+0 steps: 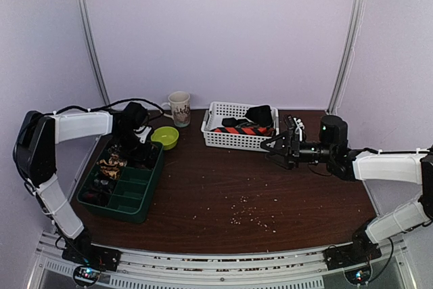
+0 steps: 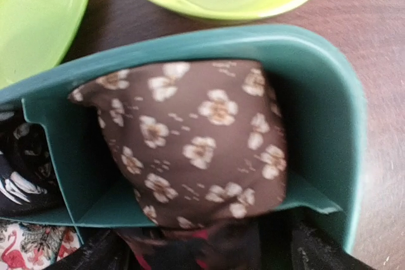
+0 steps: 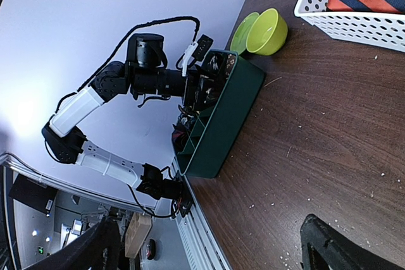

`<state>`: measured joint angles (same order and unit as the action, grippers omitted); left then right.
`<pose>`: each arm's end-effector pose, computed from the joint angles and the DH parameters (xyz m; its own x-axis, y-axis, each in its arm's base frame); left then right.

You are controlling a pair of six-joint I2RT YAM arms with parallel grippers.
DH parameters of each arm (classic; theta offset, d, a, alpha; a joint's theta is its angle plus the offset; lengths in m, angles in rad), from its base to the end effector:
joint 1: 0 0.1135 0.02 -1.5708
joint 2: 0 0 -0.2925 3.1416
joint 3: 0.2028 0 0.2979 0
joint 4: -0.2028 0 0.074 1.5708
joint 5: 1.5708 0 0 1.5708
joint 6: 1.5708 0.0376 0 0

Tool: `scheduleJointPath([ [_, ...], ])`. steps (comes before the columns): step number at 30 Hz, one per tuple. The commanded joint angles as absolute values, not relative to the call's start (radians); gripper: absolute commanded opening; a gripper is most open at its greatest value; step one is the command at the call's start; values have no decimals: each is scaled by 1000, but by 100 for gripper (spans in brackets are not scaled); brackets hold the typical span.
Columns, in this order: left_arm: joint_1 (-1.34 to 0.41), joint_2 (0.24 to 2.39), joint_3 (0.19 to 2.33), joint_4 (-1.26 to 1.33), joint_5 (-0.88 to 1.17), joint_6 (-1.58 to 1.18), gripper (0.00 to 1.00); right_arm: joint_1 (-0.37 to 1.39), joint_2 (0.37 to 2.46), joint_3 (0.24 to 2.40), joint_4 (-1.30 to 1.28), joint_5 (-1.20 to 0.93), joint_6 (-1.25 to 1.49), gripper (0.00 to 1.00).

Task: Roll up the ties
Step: Place the tie in the storage box, then reset both arms

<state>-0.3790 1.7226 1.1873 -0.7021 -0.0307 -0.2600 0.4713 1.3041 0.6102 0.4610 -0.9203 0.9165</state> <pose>0.3556 -0.1404 0.2000 -0.9410 0.0982 -0.3237 0.1227 0.9909 -0.0561 0.2535 0.1628 0.2328 -0.8907 0.0854 -0.4464 -0.4240 0.1976 0.8838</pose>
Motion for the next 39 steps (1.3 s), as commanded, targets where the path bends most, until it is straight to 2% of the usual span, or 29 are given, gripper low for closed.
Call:
scheduleJointPath([
  [1,-389,1668,1236,-782,-57,-232,97,468,1310,622,479,-925,922,99],
  [12,-416,1455,1331,-887,-141,-152,98,469,1292,651,408,-903,875,100],
  [15,-483,1393,1384,-900,-265,-134,98,468,1271,692,299,-884,801,100],
  [17,-556,1355,1414,-878,-449,-132,98,467,1248,740,145,-850,711,100],
  [19,-608,1321,1438,-842,-515,-114,98,467,1221,795,-5,-796,614,99],
  [21,-618,1286,1433,-781,-462,-122,98,465,1194,853,-147,-724,504,100],
  [23,-619,1261,1410,-726,-318,-132,98,463,1160,891,-248,-633,439,100],
  [26,-620,1213,1309,-590,-24,-148,98,461,1058,869,-282,-484,413,100],
  [27,-625,1199,1259,-520,19,-182,98,459,1023,844,-272,-436,421,100],
  [31,-710,1244,1146,-426,-12,-210,98,452,900,717,-209,-336,476,99],
  [39,-937,1422,1034,-270,-89,-313,98,434,846,468,-77,-522,590,100],
])
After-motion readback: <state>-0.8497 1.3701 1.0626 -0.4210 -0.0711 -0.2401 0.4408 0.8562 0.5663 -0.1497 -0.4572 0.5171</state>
